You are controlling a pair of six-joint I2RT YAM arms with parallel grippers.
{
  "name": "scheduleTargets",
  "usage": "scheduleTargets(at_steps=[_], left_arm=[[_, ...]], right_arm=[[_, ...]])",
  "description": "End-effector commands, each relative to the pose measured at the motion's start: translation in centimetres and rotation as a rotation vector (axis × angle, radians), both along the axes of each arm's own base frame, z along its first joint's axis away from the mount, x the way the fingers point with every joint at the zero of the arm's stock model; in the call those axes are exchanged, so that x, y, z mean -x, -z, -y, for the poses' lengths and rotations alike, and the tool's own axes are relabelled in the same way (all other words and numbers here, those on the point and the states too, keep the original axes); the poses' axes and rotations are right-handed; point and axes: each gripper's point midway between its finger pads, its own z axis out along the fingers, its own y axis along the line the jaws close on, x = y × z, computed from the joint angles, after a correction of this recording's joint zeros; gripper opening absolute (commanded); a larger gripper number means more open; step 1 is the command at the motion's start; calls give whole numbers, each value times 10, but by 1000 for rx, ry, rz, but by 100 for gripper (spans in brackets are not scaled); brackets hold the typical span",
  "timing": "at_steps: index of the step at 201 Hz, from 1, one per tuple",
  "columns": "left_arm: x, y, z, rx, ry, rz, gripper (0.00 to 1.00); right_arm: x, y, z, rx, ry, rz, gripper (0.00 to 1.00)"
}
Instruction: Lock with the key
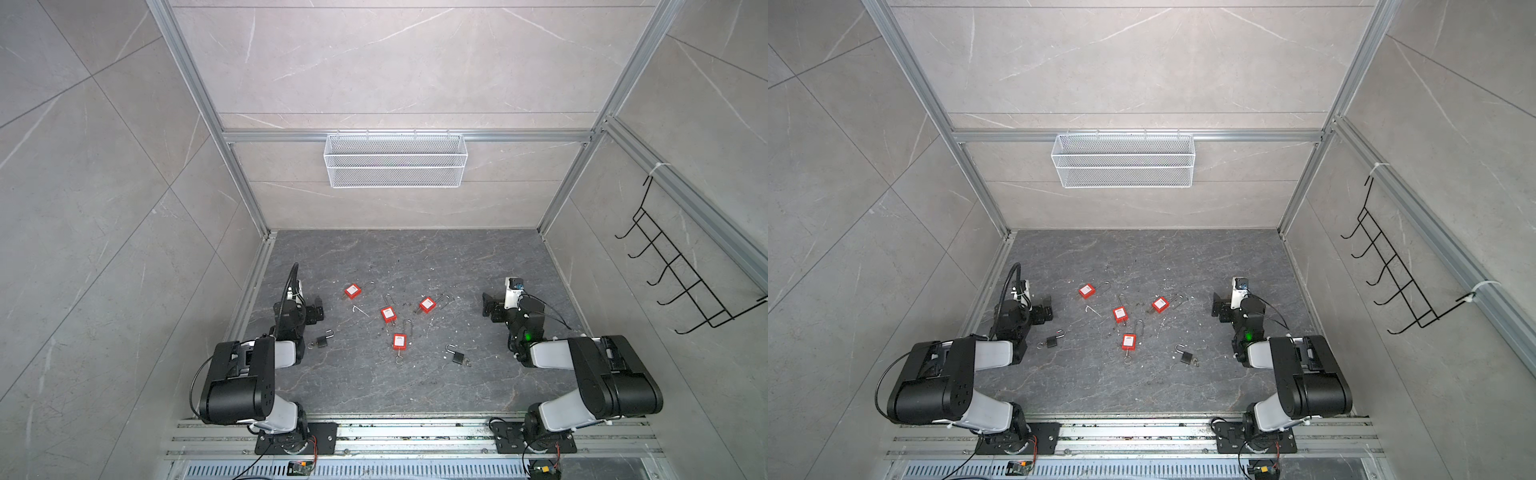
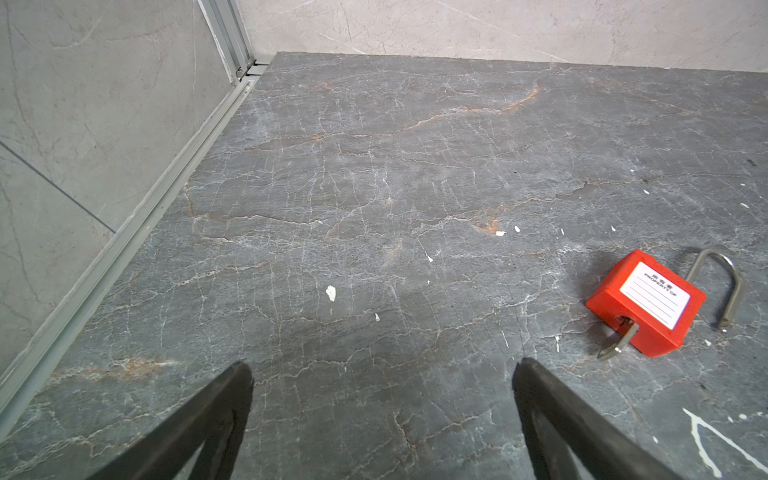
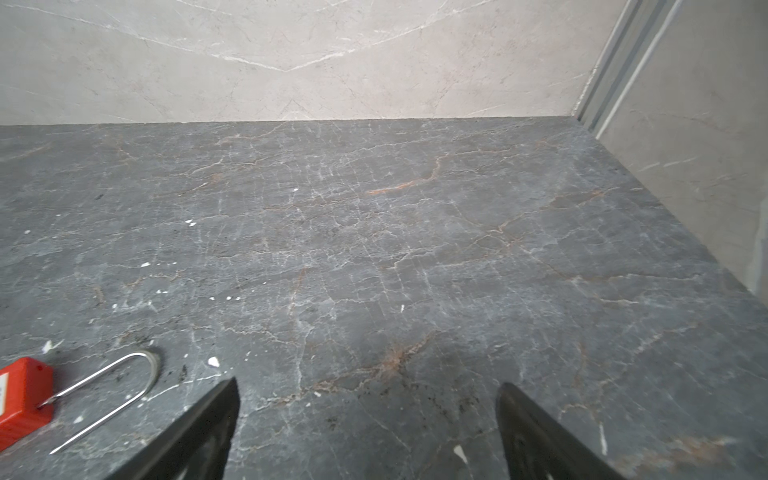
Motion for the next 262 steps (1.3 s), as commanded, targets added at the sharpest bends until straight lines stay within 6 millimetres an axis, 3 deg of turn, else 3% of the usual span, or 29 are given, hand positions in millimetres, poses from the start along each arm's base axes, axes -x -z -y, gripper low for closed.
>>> scheduleTargets(at_steps=[1,43,68,95,115,135,146,162,182,218,262], left_arm=[[-5,-19,-1,17,-6,37,99],[7,-50,-2,19,-23,63,99],[19,-76,-8,91,-93,53,99],[32,-103,16,220,-6,33,97],[46,-119,38,307,91,74,96],[58,-127,44,356,99,63,96],[63,-127,46,375,94,43,96],[68,-129,50,392,106,25,95],[70,-130,55,409,127,14,94],[69,-131,66,413,150,0,94],[65,-130,81,393,182,-28,94]], right_arm=[[-1,-18,-8,-4,-44,33,94],[12,-48,-37,9,-233,35,88],[21,-70,-60,124,-388,-19,87],[43,-78,-87,207,-600,-153,80],[69,-71,-104,281,-748,-271,76],[85,-66,-109,380,-796,-369,72],[89,-69,-112,375,-801,-393,71],[110,-65,-123,365,-911,-435,70],[128,-50,-127,421,-977,-499,70],[149,-27,-127,508,-1008,-597,70],[154,-1,-126,532,-949,-718,70]])
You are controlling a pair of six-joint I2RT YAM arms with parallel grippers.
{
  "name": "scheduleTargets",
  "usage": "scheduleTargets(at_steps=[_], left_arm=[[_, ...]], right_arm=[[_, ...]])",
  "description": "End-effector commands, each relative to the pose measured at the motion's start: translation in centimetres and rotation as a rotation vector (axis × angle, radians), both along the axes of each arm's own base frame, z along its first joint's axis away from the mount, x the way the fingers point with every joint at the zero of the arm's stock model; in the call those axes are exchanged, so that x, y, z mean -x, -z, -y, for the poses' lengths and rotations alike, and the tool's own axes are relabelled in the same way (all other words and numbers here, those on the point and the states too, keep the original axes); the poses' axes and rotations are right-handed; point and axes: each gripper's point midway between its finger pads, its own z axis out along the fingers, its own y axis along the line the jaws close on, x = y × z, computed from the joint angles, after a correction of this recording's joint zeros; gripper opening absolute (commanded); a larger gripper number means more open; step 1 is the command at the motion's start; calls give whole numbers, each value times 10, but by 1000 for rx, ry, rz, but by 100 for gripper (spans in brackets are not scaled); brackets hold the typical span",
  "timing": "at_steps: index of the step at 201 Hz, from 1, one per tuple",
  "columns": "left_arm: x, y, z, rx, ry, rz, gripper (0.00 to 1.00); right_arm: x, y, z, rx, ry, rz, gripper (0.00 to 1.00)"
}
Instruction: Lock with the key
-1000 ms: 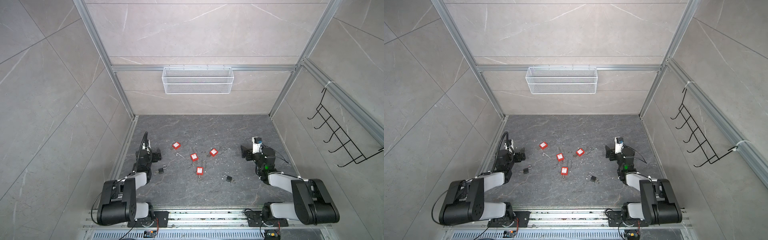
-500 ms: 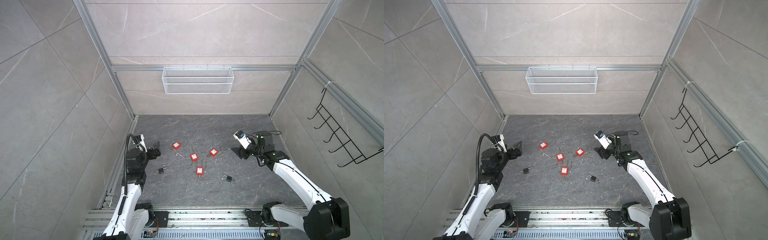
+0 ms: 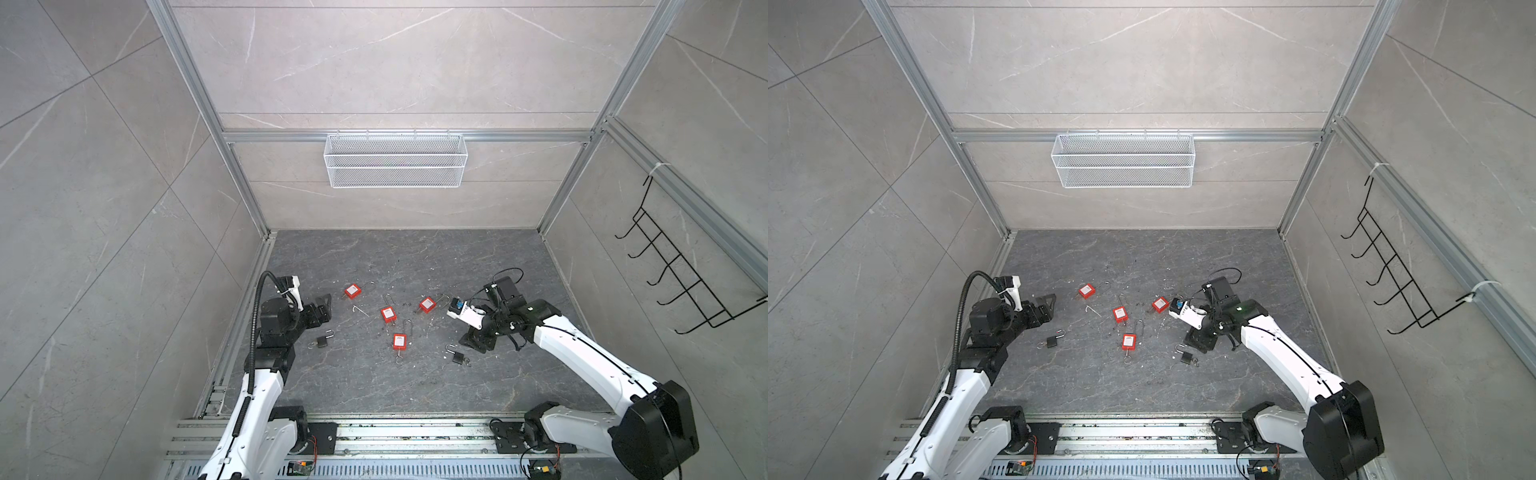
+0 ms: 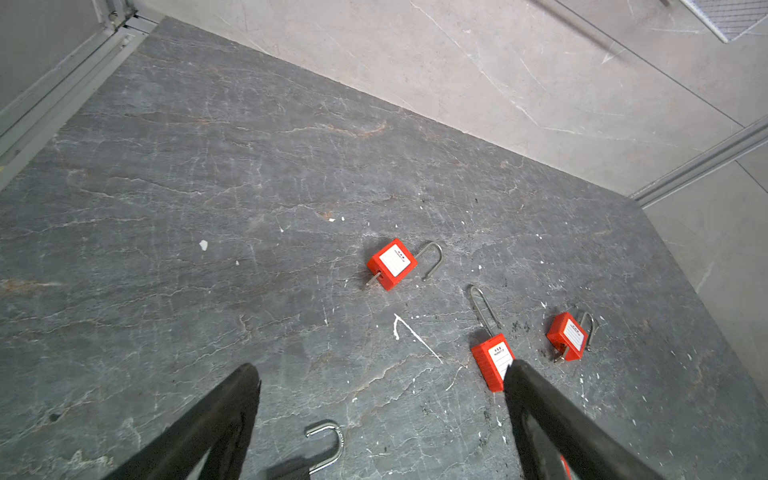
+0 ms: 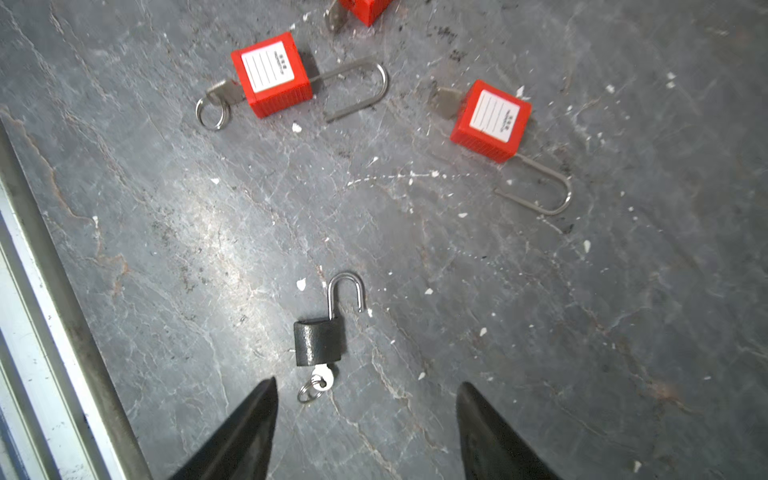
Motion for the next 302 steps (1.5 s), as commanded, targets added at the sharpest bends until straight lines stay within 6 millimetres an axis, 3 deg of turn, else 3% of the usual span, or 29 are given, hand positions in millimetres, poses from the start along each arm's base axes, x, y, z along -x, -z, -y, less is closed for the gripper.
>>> scheduleTargets(at_steps=[1,37,92,221,302], left_arm=[[-6,-19,8,4,13,34,94],[-7,-20,14,-12,25,29,94],[-6,-14,17,-27,33,10,94],[-5,-2,23,-48,57,-17,94],[-6,2,23,-52,54,-36,94]], right_arm=[[10,24,11,92,47,-74,70],[22,45,1,133,-8,-140,68],[27,71,2,257,-22,-184,64],[35,95,2,306,-7,-242,62],[35,105,0,317,-2,-261,55]])
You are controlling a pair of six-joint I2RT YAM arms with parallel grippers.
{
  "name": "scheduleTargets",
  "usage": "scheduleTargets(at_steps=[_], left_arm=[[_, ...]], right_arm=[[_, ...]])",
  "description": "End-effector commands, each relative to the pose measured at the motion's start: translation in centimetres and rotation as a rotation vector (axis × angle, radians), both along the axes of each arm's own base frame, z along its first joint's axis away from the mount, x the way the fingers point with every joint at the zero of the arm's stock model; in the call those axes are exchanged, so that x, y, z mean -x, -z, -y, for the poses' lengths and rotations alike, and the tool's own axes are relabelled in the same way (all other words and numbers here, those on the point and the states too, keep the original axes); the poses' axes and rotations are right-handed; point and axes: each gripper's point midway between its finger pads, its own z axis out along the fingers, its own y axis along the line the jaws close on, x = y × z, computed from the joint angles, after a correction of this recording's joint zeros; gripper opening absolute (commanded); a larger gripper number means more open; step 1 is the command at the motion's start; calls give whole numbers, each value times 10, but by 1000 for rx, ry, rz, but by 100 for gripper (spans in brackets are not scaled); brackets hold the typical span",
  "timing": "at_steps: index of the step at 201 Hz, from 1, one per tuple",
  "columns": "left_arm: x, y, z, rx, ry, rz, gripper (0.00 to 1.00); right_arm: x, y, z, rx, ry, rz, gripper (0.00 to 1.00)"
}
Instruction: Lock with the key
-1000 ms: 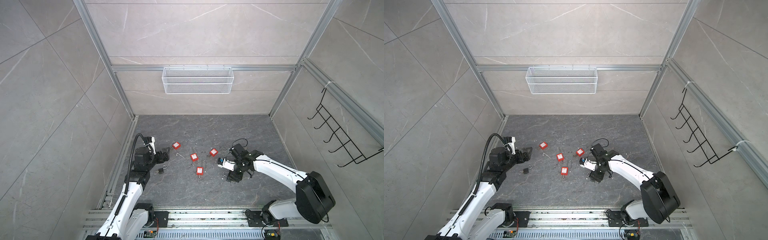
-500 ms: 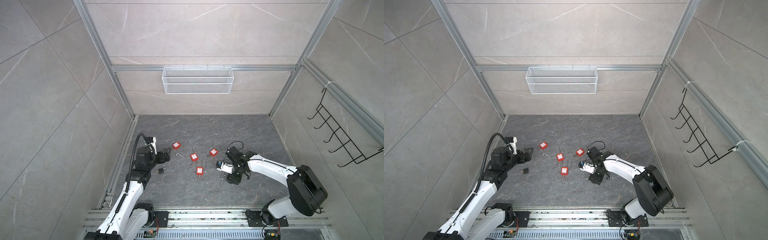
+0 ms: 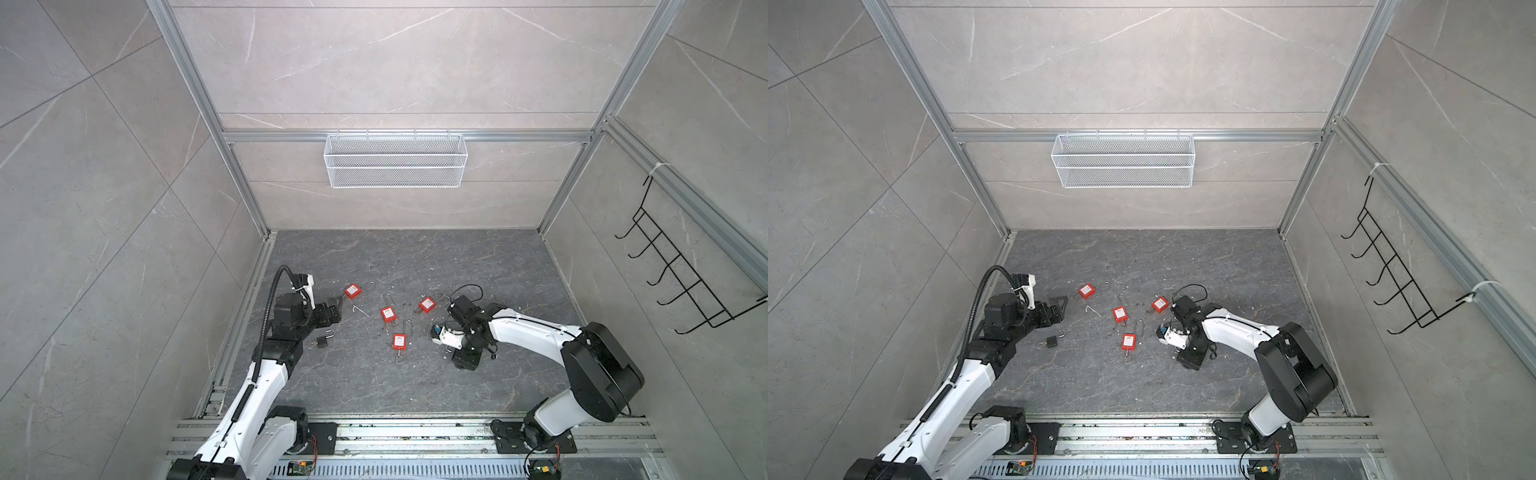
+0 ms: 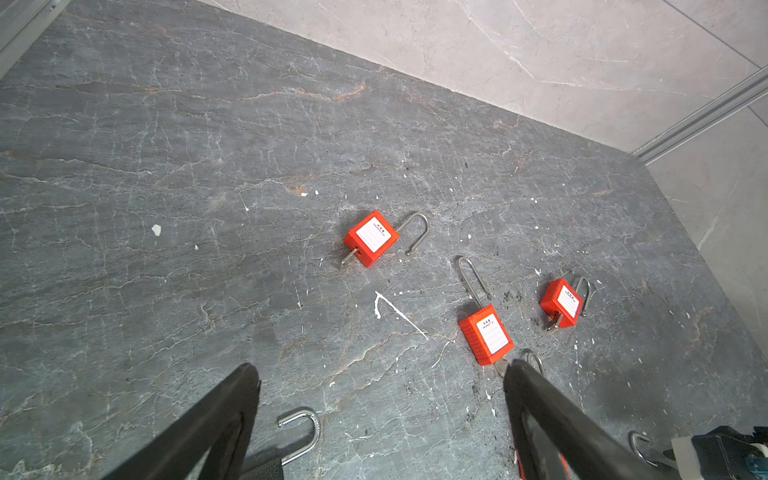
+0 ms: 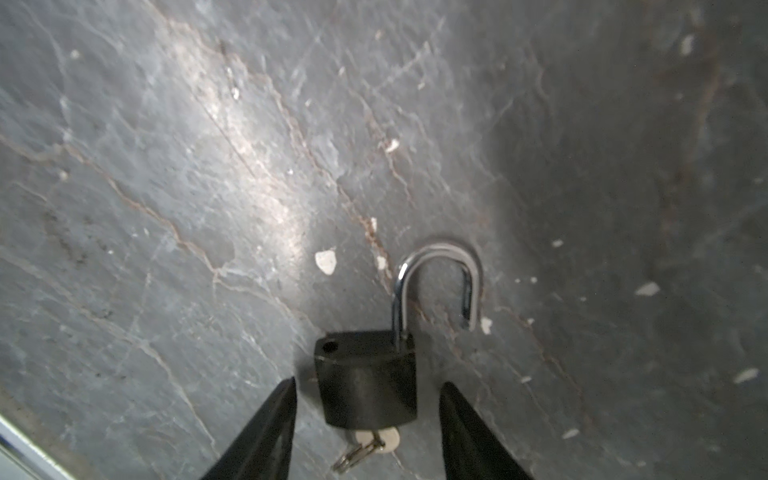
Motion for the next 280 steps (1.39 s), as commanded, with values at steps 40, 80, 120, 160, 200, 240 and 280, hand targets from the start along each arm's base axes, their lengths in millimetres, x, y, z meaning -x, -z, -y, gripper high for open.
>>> scheduleTargets(at_steps=[40,80,120,160,200,240,280], left_arm=[[-5,-14,1,-15,6,29,94],[-5,-13,2,-18,11,26,94],[-5,-11,4,-19,16,14,94],[-5,-11,6,-20,23,13,94],[-5,-10,8,-22,25,3,94],[-6,-12,10,-27,34,7,94],[-6,-14,23,-70,119,33,94]], right_arm=[[3,9,-1,20,7,-17,48],[3,11,-1,26,-4,-17,47],[3,14,1,43,-13,8,51],[3,15,-1,40,-16,12,48],[0,17,-2,49,-17,35,40],[-5,4,-10,-5,-43,102,36],[-10,-30,-25,-121,-92,188,34]])
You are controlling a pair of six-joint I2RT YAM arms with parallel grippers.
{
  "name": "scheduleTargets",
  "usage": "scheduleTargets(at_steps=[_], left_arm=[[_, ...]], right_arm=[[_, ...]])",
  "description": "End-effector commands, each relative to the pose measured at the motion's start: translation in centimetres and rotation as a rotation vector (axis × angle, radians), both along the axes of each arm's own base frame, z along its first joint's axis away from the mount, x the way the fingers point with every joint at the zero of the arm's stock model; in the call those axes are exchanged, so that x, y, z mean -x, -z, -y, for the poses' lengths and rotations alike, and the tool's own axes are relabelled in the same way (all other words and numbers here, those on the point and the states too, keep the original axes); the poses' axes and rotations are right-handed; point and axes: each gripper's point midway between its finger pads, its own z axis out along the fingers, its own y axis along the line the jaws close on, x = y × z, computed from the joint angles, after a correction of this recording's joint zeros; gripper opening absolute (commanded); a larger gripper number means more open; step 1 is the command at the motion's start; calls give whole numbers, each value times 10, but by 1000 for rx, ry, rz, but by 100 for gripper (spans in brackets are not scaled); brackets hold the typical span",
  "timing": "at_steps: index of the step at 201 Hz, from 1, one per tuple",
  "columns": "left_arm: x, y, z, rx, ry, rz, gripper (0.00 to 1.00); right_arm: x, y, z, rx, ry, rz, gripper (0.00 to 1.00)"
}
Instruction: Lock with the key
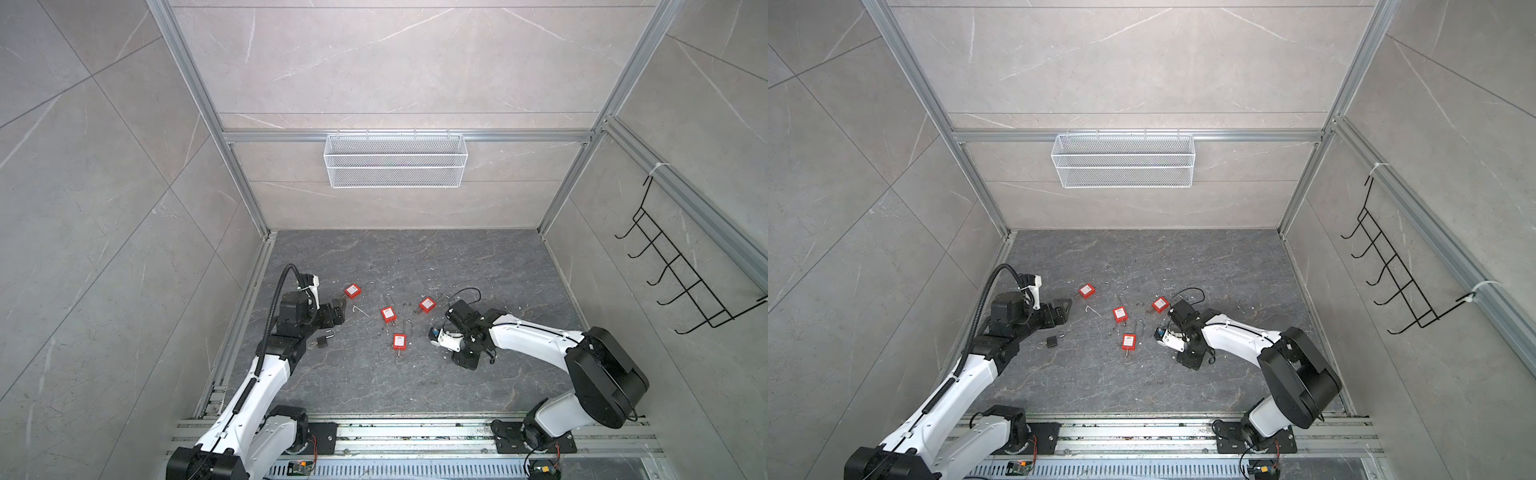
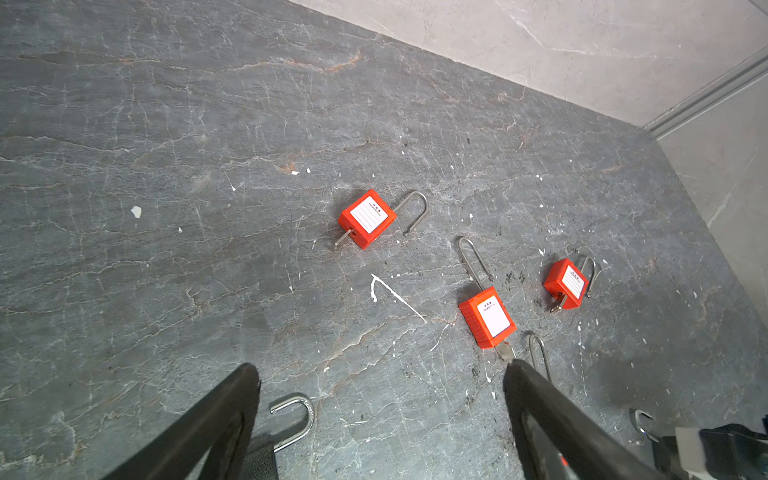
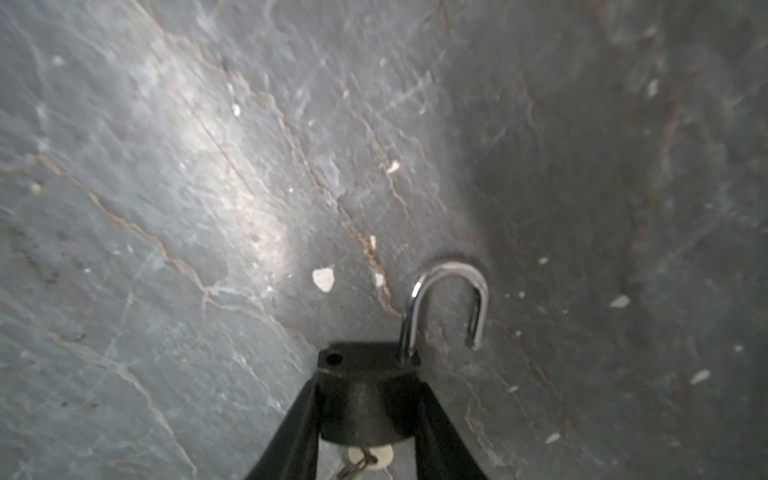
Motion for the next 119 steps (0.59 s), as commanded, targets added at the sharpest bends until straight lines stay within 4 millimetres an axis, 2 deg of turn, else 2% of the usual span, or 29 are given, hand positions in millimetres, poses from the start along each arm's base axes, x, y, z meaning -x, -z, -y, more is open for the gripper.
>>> scheduleTargets(at_steps=[1,22,42,47,62,92,119], left_arm=[[-8,-26,12,-37,79,86,94],[-6,-32,24,-65,169,121,94],[-3,-39,37,-94,256,182,94],[-2,-41,40,-100,280,204,99],[1,-48,51,-118,347,270,100],[24,-53,86,-210,613,399,100],[44,-58,117,-309,819,565,100]], right_arm=[[-7,-26,-18,-110,-57,82,34],[-9,-45,-27,-165,-98,122,34],[0,-59,-37,-223,-188,101,34],[2,-62,-39,-237,-209,94,34],[5,-72,-47,-276,-240,81,34],[9,-99,-64,-365,-325,71,34],[4,-127,-79,-419,-374,77,34]])
